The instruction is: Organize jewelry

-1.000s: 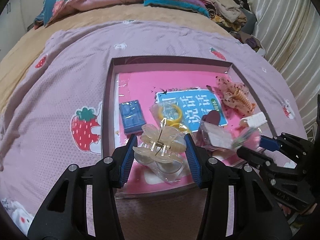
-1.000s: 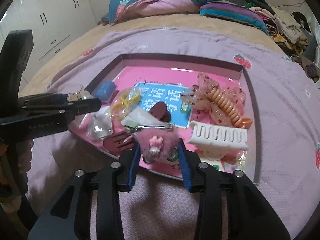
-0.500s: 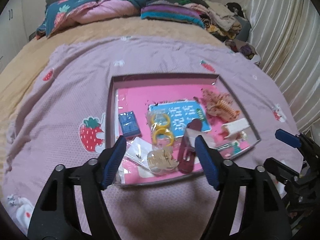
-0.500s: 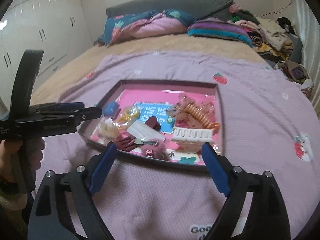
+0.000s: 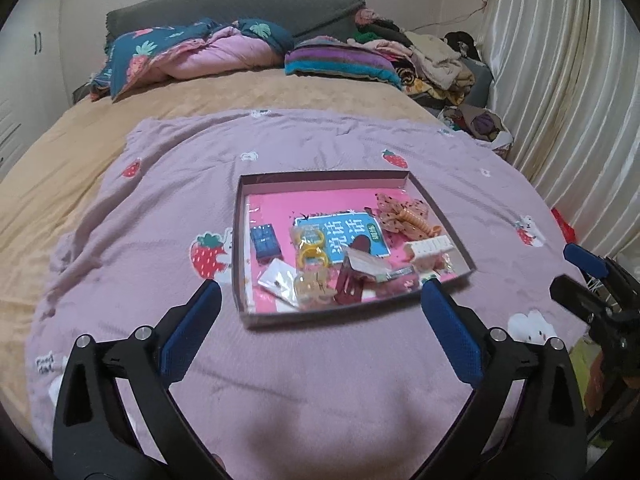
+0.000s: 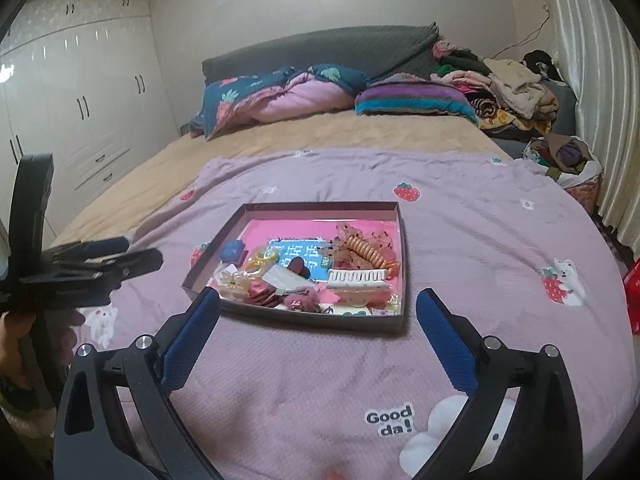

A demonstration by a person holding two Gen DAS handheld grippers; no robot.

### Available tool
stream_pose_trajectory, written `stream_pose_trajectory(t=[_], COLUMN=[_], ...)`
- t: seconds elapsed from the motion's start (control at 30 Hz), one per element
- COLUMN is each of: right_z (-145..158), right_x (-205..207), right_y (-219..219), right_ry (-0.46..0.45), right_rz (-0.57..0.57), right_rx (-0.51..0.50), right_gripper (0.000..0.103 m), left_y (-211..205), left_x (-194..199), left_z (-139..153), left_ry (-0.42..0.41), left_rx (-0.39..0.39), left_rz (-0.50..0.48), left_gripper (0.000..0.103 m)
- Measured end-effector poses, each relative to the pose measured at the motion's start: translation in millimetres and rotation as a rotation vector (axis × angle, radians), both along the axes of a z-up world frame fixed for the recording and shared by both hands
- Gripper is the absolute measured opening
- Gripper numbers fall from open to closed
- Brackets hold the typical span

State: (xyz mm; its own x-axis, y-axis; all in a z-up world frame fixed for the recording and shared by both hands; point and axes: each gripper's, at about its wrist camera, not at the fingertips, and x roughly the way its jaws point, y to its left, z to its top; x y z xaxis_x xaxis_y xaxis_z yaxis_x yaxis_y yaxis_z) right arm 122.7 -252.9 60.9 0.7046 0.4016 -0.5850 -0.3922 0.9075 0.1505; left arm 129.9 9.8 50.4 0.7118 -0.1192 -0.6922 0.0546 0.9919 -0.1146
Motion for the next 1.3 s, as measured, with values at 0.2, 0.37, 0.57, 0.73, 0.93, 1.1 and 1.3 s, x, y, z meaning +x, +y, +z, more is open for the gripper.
stream_pose_trajectory(t=[0.2,0.37,0.57,0.73,0.93,1.1,1.3], right_z=[3.7,-1.5,-7.7,-15.6,-36.8,-44.3,-46.0], right_x=[-25.3,-41.9,-58.8,-69.5,-75.5,-75.1,-73.5], right_y=[-7.3,-7.4,-7.6,-5.7,3.2,6.6,6.0], right_ry=[-0.019,-0.017,-0.010,-0.004,0.034,0.050,0.056], right_rz=[-0.003,0.000,0.005,0.014,0.030,0.030,0.024], right_rx=[0.007,-0.006,-0.013,-0.009,-0.040,-0.040,-0.039], right_gripper=[0.099,0.099,0.099,0.099,0.099,0.099,0.099], left_y=[-1.2,-3.1,-6.3,-9.3,-8.9,-8.0,-7.4], left_x=[-29.3,-46.8,-65.7,-79.0,-84.4,-84.1,-83.5], left_z=[-0.5,-6.6,-18.6,-32.1,-47.9,-53.6,-54.7], left_ry=[-0.012,-0.013,-0.002,0.009,0.034,0.046,0.047], left_rx=[0.013,0.014,0.016,0.003,0.004,0.009,0.005], left_rz=[0.014,0.019,0.026,0.024,0.039,0.045,0.045], left_gripper=[0.093,0.093,0.094,0.094,0.094,0.094,0.094])
